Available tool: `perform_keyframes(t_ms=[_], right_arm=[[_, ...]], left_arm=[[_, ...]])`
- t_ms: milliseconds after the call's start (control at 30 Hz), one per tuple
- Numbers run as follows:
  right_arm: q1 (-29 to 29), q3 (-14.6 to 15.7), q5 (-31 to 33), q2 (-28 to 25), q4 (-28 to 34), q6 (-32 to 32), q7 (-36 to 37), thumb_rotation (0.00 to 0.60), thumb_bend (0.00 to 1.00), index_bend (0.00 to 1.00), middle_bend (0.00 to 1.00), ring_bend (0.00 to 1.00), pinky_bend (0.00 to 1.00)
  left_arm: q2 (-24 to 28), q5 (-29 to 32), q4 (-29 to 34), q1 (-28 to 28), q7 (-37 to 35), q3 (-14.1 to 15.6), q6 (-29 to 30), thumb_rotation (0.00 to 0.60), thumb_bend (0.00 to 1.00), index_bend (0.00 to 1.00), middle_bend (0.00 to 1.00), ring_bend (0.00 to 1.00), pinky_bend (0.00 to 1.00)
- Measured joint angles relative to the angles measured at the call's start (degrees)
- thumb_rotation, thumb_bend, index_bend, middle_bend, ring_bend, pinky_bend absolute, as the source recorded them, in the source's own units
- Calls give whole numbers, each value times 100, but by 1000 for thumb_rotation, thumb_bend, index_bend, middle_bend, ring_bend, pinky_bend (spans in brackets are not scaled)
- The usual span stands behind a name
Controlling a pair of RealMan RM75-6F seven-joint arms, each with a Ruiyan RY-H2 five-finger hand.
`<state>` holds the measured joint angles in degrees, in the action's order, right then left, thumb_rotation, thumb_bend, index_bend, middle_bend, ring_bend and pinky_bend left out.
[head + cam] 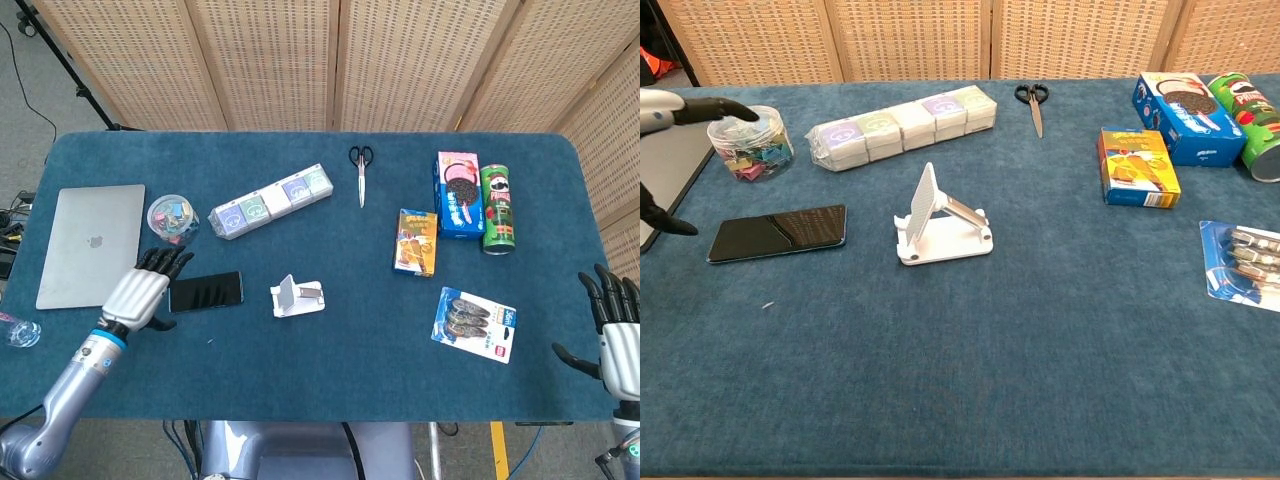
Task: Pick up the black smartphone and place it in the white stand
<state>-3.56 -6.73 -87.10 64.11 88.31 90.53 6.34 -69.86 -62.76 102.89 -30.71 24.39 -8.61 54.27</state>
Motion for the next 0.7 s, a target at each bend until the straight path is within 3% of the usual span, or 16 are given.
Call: perform_keyframes(t_ms=[400,567,700], right_arm=[[2,18,30,-115,-9,-86,323,600,0,0,0,0,0],[-1,15,75,-130,-5,-130,349,600,0,0,0,0,0],[-10,13,111,-142,-8,-174,376,600,0,0,0,0,0]], left_arm=[[-1049,1425,-773,-805,652,-86,-233,600,0,0,0,0,0],[-1259,1679,-1109,-985,696,-88,-239,600,0,15,0,0,13],[-1437,1733,-1356,-1042,581,-47,-270,600,0,66,0,0,83]])
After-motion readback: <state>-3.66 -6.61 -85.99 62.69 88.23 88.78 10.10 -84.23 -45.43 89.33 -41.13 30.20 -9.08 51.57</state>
